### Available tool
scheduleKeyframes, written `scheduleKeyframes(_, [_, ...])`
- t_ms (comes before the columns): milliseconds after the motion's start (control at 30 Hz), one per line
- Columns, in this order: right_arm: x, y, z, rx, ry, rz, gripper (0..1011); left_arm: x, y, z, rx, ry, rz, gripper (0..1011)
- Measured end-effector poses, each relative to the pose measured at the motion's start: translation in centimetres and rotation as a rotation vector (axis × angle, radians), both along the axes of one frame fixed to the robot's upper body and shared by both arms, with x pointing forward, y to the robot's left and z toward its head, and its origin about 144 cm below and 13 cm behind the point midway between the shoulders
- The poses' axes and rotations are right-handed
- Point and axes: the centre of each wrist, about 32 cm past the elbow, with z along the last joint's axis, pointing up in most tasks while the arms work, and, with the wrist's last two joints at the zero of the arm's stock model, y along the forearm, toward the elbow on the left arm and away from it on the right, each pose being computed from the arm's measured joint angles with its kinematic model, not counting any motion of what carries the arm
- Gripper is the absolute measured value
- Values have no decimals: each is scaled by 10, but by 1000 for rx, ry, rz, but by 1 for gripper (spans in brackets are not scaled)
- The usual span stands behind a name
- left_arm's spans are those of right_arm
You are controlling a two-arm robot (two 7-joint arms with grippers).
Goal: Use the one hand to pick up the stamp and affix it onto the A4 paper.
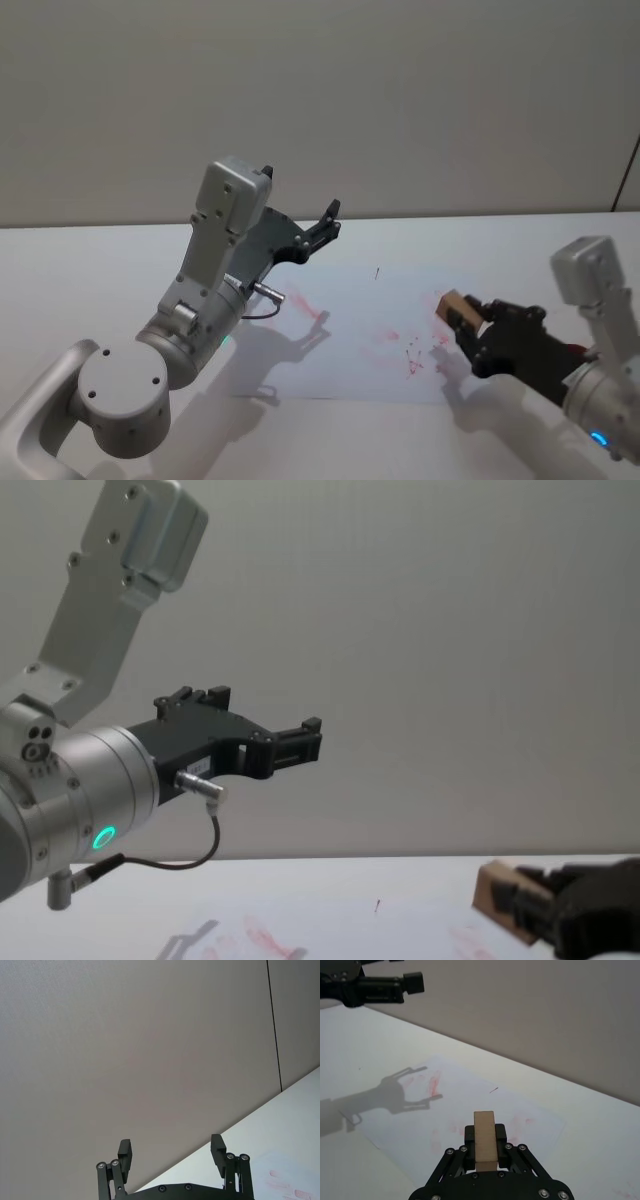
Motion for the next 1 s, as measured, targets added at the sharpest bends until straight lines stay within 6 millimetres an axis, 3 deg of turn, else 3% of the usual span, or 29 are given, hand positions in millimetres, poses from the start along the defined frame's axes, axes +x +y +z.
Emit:
scheduleKeyframes(433, [12, 12, -22, -55, 61, 39, 216, 0, 0, 0, 0, 0, 0, 1001])
scheduleKeyframes(1000, [15, 13, -36, -87, 122, 30, 217, 0, 0, 0, 0, 0, 0, 1001])
